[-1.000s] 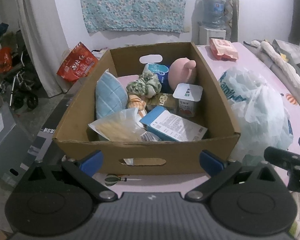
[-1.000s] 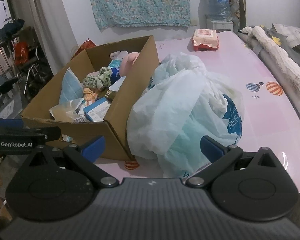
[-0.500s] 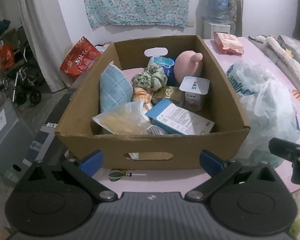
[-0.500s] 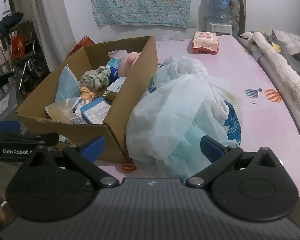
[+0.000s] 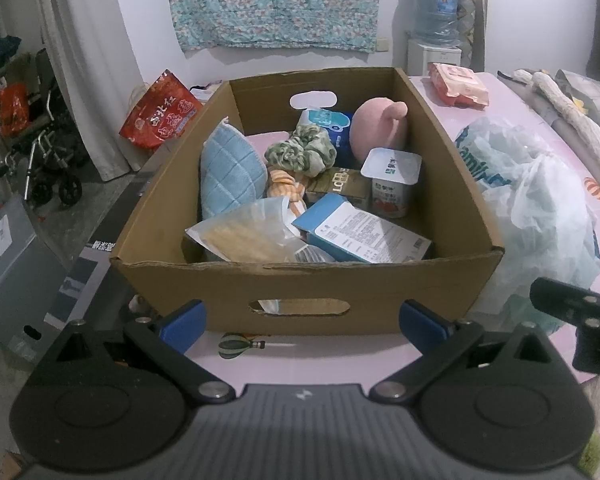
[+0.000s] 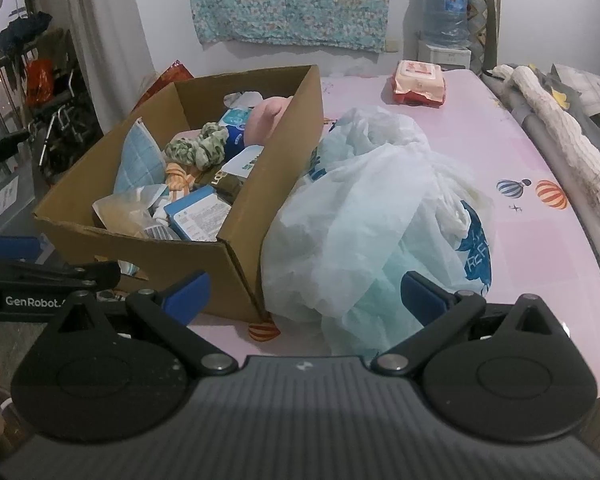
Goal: Organize soft objects
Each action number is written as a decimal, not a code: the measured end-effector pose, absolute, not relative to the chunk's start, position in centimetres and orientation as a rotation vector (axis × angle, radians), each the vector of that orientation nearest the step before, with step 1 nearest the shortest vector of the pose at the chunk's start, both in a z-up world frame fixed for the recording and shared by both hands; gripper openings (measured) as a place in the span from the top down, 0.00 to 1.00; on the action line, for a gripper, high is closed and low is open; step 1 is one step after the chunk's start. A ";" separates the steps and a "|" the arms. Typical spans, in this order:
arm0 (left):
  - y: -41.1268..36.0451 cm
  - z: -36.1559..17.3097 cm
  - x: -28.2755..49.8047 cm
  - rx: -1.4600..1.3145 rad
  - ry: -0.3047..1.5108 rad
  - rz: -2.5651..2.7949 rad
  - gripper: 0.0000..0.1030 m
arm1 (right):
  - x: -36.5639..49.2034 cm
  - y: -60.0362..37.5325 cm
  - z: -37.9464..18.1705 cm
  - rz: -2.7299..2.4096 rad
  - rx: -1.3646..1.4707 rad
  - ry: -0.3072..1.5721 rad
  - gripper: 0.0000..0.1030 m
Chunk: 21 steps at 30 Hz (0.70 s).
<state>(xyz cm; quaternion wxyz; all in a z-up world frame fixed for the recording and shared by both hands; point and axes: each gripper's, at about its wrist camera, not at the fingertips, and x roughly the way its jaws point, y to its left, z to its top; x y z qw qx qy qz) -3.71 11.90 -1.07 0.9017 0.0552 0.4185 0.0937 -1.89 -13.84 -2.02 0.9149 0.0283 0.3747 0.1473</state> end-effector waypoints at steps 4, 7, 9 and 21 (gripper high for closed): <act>11.8 -1.0 -3.8 0.115 0.865 0.192 0.00 | -1.8 -13.9 -2.1 0.301 0.058 0.772 0.01; 11.8 -1.0 -3.8 0.116 0.865 0.193 0.00 | -1.8 -13.9 -2.1 0.301 0.058 0.772 0.01; 11.8 -1.0 -3.8 0.115 0.865 0.192 0.00 | -1.8 -13.9 -2.1 0.301 0.059 0.773 0.01; 11.5 -1.2 -3.7 0.124 0.879 0.164 0.00 | -1.8 -14.1 -2.1 0.294 0.061 0.776 0.01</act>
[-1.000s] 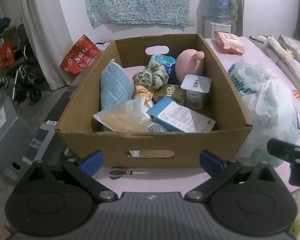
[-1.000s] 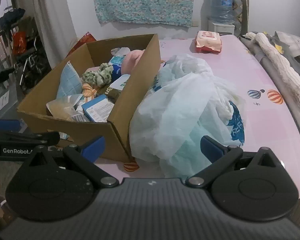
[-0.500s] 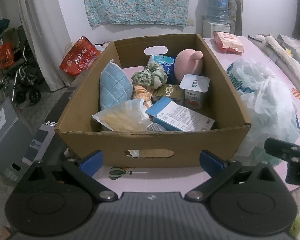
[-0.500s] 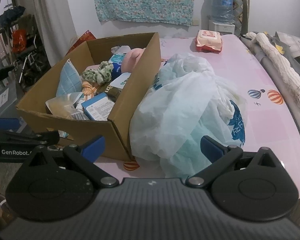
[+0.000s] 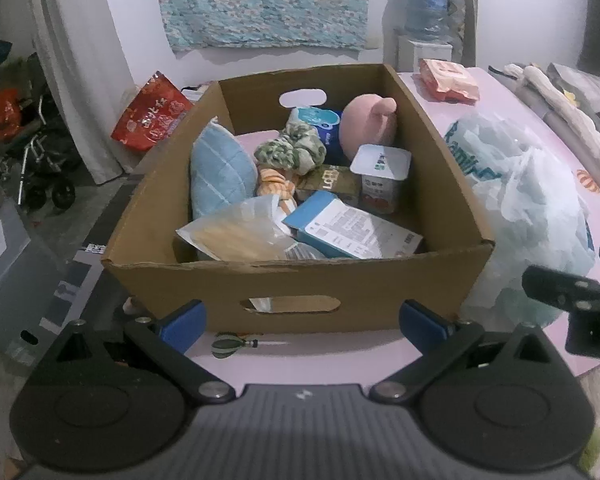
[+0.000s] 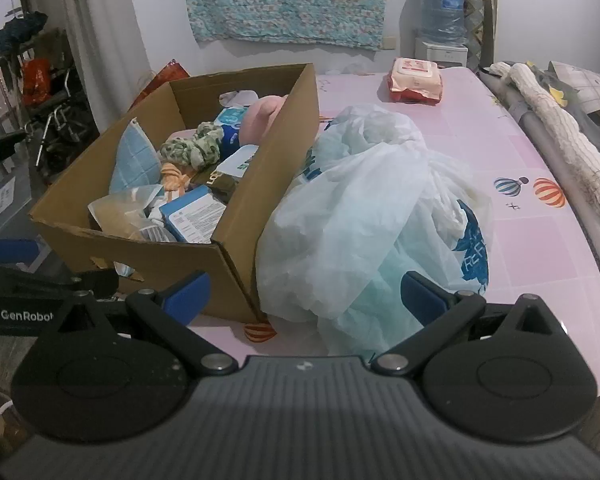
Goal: Organize soft objects
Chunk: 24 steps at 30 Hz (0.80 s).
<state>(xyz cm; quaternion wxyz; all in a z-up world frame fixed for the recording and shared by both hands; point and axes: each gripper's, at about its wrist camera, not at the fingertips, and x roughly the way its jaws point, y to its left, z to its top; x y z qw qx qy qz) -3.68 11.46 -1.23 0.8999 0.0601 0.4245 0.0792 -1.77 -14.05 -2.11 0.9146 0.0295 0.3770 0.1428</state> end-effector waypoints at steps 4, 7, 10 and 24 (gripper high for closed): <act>11.4 -1.4 -3.6 0.126 0.885 0.163 0.00 | -1.6 -14.1 -2.2 0.288 0.061 0.780 0.01; 11.5 -1.5 -3.6 0.123 0.888 0.163 0.00 | -1.6 -14.1 -2.2 0.286 0.059 0.782 0.01; 11.6 -1.5 -3.7 0.122 0.888 0.165 0.00 | -1.5 -14.1 -2.3 0.285 0.060 0.786 0.01; 11.8 -1.6 -3.7 0.120 0.890 0.167 0.00 | -1.5 -13.9 -2.4 0.285 0.053 0.792 0.01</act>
